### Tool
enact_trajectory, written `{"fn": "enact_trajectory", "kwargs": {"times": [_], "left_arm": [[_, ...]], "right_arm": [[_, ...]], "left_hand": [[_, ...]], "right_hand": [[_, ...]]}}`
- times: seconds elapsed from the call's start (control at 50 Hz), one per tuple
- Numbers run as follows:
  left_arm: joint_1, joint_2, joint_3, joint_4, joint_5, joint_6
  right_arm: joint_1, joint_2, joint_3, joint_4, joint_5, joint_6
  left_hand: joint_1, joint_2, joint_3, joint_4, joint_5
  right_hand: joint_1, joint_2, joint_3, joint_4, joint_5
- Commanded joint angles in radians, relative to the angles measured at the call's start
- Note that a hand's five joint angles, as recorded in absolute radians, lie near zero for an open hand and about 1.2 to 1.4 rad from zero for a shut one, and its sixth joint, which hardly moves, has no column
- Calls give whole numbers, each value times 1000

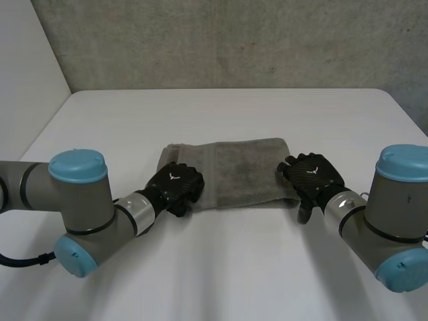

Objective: Fold the towel.

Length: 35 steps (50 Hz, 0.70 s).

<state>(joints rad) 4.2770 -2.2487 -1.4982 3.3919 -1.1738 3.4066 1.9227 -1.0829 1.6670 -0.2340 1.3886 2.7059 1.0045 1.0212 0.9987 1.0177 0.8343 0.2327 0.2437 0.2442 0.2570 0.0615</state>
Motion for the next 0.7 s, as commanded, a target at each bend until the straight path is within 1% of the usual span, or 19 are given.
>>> {"fn": "enact_trajectory", "kwargs": {"times": [0.02, 0.1, 0.14, 0.26, 0.36, 0.56, 0.58, 0.6, 0.62, 0.64, 0.66, 0.68, 0.7], "left_arm": [[1, 1, 26, 1, -101, -10], [15, 33, 13, 36, -147, -12], [18, 49, 6, 50, -153, -12], [53, 87, -42, 84, -150, -10], [67, 90, -71, 90, -150, 0], [96, 89, -94, 89, -141, 5], [96, 90, -105, 89, -139, 3], [96, 90, -105, 89, -139, 3], [96, 93, -114, 92, -138, 0], [92, 95, -119, 92, -138, -1], [92, 95, -119, 92, -138, -1], [84, 100, -122, 92, -138, -1], [77, 103, -125, 92, -138, -1]], "right_arm": [[6, -9, 39, -89, 7, 0], [13, -17, 51, -116, 9, 0], [16, -18, 56, -125, 10, 2], [30, -20, 57, -137, 26, 20], [50, -31, 56, -139, 33, 29], [39, -28, 62, -142, 32, 31], [39, -26, 63, -145, 32, 34], [39, -26, 63, -145, 32, 34], [39, -23, 65, -149, 32, 34], [39, -23, 65, -149, 32, 34], [39, -20, 65, -151, 32, 34], [39, -18, 65, -151, 32, 34], [39, -18, 65, -151, 32, 34]], "left_hand": [[66, 50, 72, 53, 62], [63, 47, 69, 50, 59], [60, 44, 66, 47, 56], [60, 44, 66, 47, 56], [63, 47, 69, 50, 59], [55, 38, 60, 41, 50], [2, -14, 8, -11, -2], [2, -15, 7, -12, -3], [-149, -166, -144, -163, -154], [-395, -412, -389, -408, -399], [-398, -414, -392, -411, -402], [-592, -609, -587, -606, -597], [-696, -713, -690, -709, -700]], "right_hand": [[87, 76, 75, 62, 83], [108, 97, 96, 83, 104], [105, 94, 93, 80, 101], [96, 85, 84, 72, 93], [90, 79, 79, 66, 87], [99, 88, 87, 74, 95], [105, 94, 93, 80, 101], [105, 94, 93, 80, 101], [105, 94, 93, 80, 101], [105, 94, 93, 80, 101], [105, 94, 93, 80, 101], [114, 102, 102, 89, 110], [114, 103, 102, 89, 110]]}}
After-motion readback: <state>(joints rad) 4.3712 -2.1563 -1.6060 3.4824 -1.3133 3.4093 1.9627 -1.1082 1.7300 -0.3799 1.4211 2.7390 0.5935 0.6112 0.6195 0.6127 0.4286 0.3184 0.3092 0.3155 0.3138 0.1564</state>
